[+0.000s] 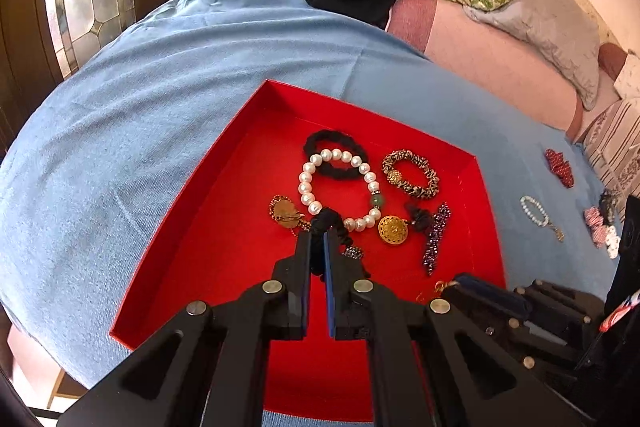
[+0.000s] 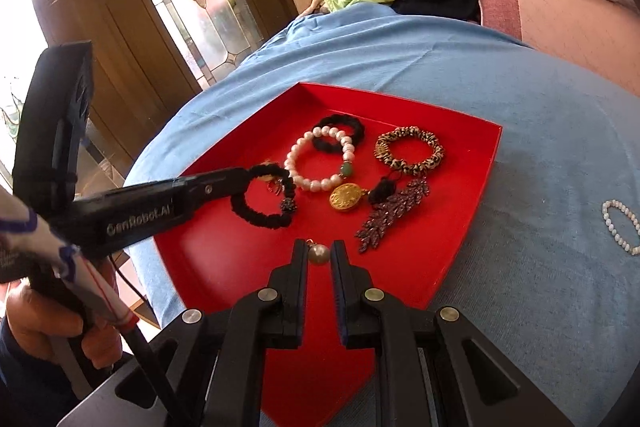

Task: Organize jewelry
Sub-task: 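Carry the black bracelet and pearl earring over the red box, then lower both pieces into the red box and open both tools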

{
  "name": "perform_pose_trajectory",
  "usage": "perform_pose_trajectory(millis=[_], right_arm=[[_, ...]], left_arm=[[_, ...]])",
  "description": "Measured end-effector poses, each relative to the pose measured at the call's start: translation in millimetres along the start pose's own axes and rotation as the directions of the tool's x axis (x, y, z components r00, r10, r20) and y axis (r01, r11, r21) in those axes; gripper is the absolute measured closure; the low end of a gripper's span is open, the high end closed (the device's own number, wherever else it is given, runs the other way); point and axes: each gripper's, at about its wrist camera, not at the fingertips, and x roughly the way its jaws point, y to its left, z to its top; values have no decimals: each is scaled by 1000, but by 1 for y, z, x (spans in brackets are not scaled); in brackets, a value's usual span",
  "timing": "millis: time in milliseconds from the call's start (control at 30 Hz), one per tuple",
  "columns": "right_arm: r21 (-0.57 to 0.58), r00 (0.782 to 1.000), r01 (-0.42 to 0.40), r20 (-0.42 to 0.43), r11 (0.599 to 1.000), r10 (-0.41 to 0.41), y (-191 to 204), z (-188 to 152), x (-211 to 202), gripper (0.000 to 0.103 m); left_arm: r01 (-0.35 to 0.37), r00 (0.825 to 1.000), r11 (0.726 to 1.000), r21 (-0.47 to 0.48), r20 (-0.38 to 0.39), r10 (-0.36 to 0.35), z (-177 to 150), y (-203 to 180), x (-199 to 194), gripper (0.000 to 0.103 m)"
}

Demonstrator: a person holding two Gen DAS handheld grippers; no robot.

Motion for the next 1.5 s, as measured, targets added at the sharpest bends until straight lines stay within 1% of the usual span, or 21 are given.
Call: perform_pose_trajectory(millis=[333,1133,1500], right_arm=[[-12,1000,15,-6,1000,-15,-1,1,2,90],[-13,999,41,-18,999,-42,-2,-1,6,90],[5,998,54,-10,999,-54,-8,8,14,90]], left_arm=[[-26,1000,999,37,-4,26,1,-7,5,98],[-27,1000,999,37,-2,27,3,-6,4,98],[-38,999,999,31,-13,38,5,-9,11,97]])
